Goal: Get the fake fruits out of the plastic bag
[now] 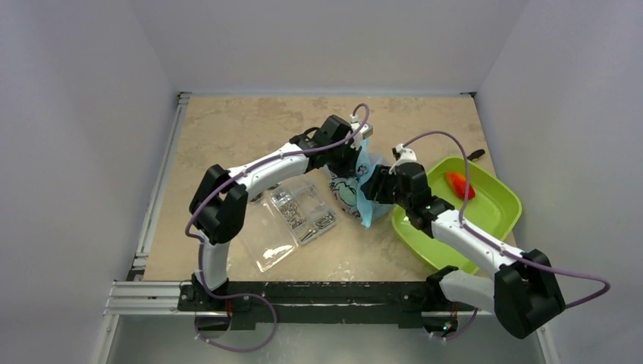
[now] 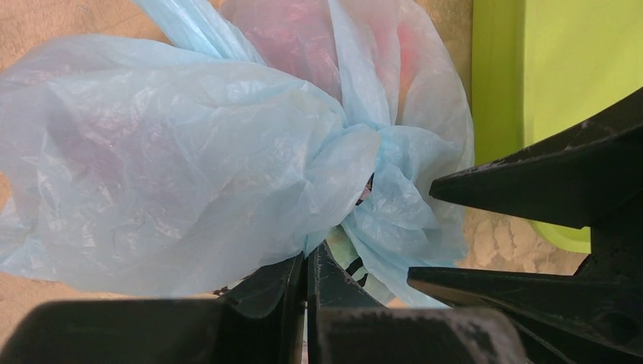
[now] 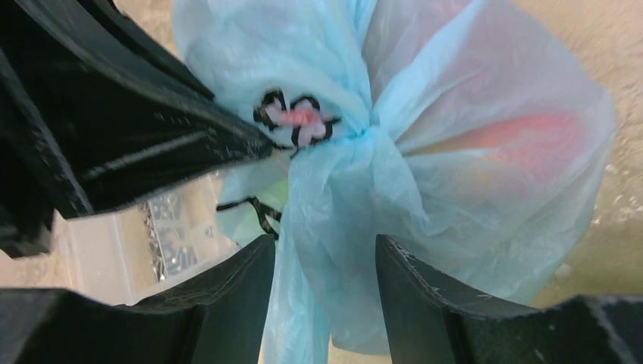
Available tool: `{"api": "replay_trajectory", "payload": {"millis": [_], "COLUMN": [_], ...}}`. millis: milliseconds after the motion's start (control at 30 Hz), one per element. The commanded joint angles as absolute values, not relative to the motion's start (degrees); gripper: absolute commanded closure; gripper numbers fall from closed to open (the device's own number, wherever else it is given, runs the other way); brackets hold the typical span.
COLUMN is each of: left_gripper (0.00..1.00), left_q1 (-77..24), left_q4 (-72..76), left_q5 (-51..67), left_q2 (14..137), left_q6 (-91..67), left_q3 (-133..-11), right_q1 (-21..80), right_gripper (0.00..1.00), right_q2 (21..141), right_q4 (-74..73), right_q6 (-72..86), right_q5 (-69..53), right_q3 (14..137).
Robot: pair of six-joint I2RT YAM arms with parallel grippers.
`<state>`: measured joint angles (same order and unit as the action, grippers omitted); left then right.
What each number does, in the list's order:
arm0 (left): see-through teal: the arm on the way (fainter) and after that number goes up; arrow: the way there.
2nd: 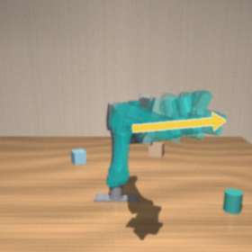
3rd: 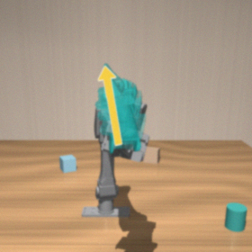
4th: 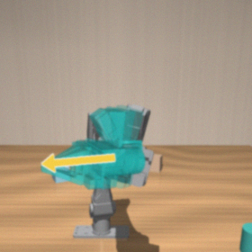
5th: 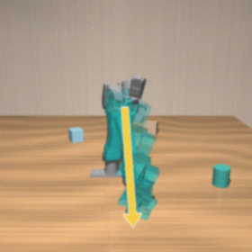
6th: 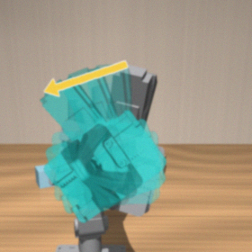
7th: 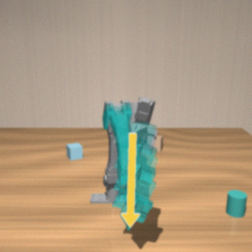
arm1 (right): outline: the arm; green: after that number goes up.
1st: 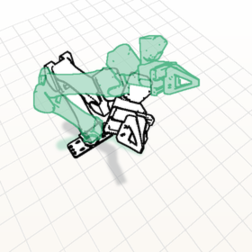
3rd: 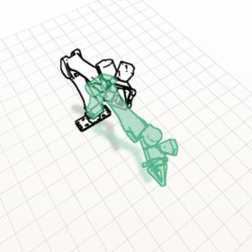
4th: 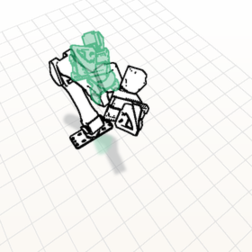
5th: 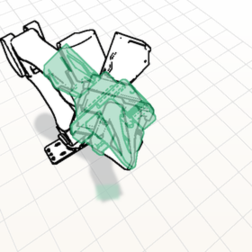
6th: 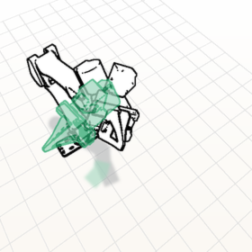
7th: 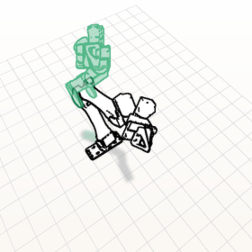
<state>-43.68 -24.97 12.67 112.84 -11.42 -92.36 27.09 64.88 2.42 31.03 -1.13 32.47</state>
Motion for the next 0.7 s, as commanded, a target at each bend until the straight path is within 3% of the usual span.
{"api": "replay_trajectory", "payload": {"millis": [0,667], "left_gripper": [1.0,1.0], "left_q1": [-43.8,-37.3], "left_q4": [-23.9,-21.0], "left_q5": [15.0,22.6], "left_q2": [111.4,110.6], "left_q6": [-12.3,-21.2], "left_q3": [-93.6,-92.5], "right_q1": [27.3,27.3], "right_gripper": [0.48,0.64], "right_q2": [64.1,71.4], "right_q4": [1.0,5.1], "right_q6": [31.0,30.1], "right_q5": [4.4,5.2], "right_q3": [37.7,41.1]}}
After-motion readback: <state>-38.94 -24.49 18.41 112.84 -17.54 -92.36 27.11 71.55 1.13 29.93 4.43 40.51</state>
